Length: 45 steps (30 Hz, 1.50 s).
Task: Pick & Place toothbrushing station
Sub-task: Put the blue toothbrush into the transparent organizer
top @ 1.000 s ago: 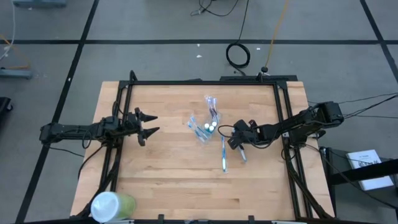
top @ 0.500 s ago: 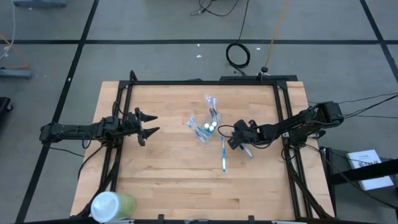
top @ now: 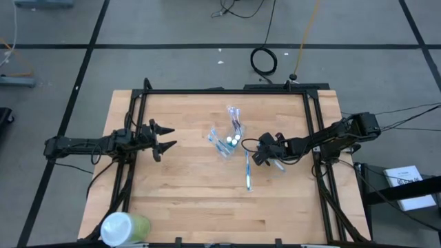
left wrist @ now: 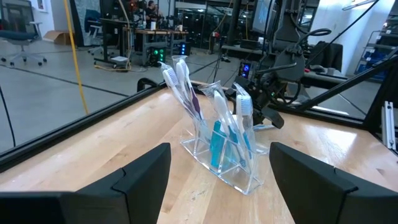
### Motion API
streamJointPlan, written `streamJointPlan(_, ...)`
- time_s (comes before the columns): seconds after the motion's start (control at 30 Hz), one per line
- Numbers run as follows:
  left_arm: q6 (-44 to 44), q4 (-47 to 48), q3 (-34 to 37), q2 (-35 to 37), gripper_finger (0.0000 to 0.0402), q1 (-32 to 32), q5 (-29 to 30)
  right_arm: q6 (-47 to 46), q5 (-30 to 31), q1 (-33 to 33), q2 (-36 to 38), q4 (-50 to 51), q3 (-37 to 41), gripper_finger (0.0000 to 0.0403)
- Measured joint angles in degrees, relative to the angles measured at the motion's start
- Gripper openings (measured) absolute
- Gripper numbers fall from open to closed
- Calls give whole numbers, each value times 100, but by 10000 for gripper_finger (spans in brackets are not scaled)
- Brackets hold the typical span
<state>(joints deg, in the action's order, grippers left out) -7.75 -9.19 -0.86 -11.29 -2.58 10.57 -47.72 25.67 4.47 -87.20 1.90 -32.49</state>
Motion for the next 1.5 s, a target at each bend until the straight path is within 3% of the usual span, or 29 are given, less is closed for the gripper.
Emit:
streamJointPlan(0.63, 0, -1, 0, 0, 283, 0, 0, 421, -127, 10, 153, -237, 26, 59)
streamJointPlan(1.0, 0, 0, 0, -2, 283, 0, 0, 1629, -132, 97, 670, -1890, 9, 59)
streamJointPlan(1.5, 0, 0, 0, 0, 283, 1, 0, 2762, -495, 133, 503, -4061, 9, 59)
